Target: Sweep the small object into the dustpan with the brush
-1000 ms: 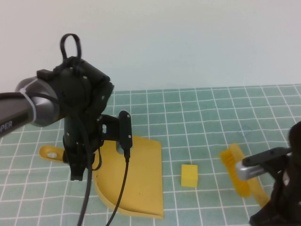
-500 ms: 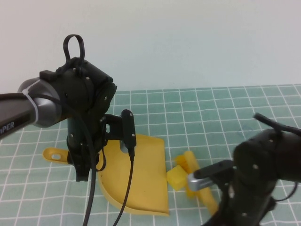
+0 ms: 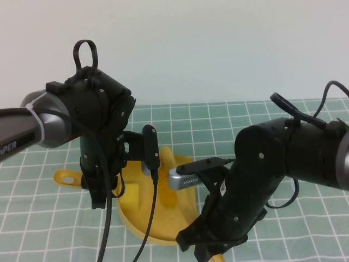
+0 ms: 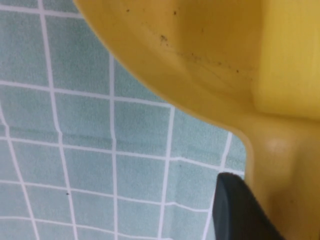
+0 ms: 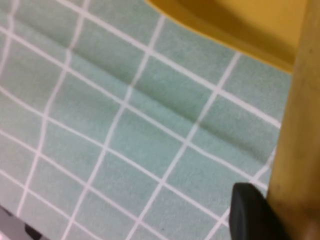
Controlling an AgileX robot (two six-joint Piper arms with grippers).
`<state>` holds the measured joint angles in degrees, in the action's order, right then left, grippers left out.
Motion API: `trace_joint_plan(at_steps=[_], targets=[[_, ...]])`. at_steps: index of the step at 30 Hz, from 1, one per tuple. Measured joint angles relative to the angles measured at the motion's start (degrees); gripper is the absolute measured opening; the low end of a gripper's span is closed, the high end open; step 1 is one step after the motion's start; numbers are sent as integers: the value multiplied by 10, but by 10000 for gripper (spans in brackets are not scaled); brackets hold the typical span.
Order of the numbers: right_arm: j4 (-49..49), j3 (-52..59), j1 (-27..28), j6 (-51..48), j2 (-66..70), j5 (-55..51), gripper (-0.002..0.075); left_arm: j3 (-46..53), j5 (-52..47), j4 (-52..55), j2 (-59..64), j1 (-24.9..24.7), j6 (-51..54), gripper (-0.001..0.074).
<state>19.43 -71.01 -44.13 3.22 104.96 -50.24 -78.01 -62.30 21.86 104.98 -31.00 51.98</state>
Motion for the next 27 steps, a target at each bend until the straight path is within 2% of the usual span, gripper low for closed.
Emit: trace_joint_plan(at_steps=[8, 21, 27], targets=[[-4, -7, -1, -10, 1, -31, 165, 0, 3, -4, 1, 0, -1, 217], [-185, -7, -1, 82, -48, -118, 165, 0, 18, -14, 6, 3, 5, 217], [-212, 13, 2, 96, -66, -114, 165, 0, 23, -19, 6, 6, 5, 217]])
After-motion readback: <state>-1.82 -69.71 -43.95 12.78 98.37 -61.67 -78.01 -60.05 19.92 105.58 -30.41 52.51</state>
